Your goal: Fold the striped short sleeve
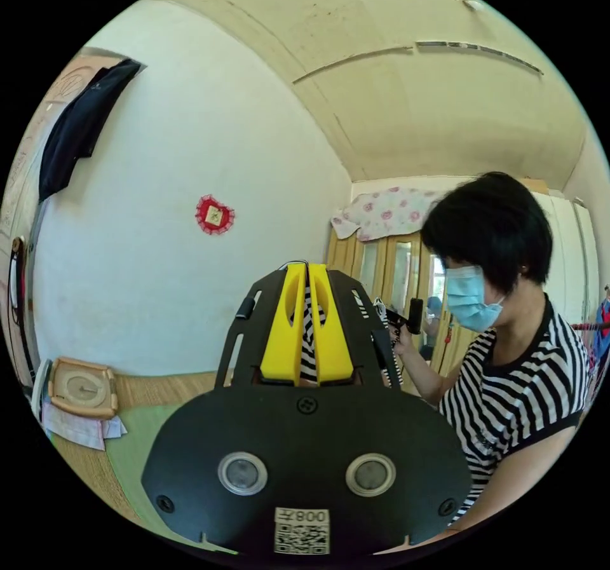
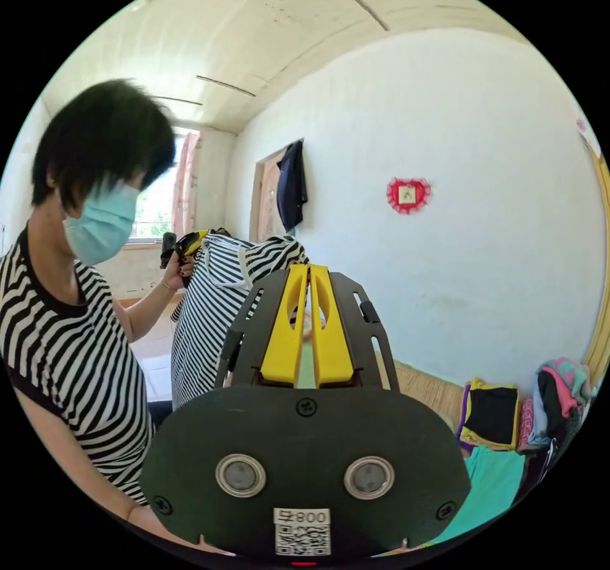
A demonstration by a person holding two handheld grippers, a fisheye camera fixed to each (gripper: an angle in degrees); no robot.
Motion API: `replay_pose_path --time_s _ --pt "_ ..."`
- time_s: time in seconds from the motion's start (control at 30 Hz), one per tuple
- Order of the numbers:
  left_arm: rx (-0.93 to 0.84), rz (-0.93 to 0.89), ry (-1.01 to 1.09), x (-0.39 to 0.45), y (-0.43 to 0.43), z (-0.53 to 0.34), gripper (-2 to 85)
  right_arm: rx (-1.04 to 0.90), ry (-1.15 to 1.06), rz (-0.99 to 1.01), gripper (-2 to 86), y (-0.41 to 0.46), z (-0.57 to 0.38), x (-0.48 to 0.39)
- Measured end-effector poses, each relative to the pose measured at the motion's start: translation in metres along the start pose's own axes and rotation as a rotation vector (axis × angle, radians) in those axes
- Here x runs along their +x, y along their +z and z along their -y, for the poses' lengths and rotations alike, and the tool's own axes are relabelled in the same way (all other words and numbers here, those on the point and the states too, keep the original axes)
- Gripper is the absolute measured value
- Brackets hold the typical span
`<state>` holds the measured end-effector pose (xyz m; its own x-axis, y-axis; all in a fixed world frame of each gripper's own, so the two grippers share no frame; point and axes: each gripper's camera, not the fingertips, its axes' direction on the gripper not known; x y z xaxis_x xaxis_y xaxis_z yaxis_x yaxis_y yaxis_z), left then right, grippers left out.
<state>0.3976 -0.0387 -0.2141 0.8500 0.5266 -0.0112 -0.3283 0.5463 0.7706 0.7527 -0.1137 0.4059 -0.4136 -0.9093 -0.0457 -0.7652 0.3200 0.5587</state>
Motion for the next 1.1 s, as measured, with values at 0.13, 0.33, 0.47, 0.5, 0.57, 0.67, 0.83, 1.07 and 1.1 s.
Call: replay_pose_path --time_s 0.13,0.33,0.47,0.5,0.57,0.67,0.83,1.07,1.1 --pt "-0.107 0.060 -0.188 -0.114 0.088 -0.010 0.9 -0.131 0.138 0.025 0.3 0.123 0.005 0.116" --pt "-0.368 0.203 -0.498 -0.289 0.221 -0.079 2.6 -0.468 0.413 -0.019 0.5 0.341 -0.051 0.290" --pt "-0.525 0.298 -0.694 -0.368 0.269 -0.147 5.6 -0.744 0.659 -0.118 1.0 0.447 -0.143 0.382" --pt "-0.573 0.333 -0.738 -0.384 0.277 -0.167 6.4 -0.769 0.683 -0.123 1.1 0.455 -0.155 0.389" --pt "-0.584 0.333 -0.776 -0.398 0.278 -0.191 7.0 -0.780 0.719 -0.079 2.2 0.472 -0.189 0.395" --pt "-0.601 0.322 -0.835 -0.409 0.266 -0.220 7.6 -0.866 0.683 -0.010 5.0 0.490 -0.220 0.370" --pt "-0.680 0.449 -0.851 -0.398 0.233 -0.234 8.4 -0.953 0.599 0.016 6.4 0.514 -0.235 0.317" --pt "-0.721 0.579 -0.922 -0.406 0.240 -0.238 8.9 -1.117 0.521 -0.101 7.2 0.568 -0.235 0.281" --pt "-0.753 0.603 -0.925 -0.409 0.250 -0.238 8.7 -1.127 0.517 -0.110 7.1 0.572 -0.234 0.280"
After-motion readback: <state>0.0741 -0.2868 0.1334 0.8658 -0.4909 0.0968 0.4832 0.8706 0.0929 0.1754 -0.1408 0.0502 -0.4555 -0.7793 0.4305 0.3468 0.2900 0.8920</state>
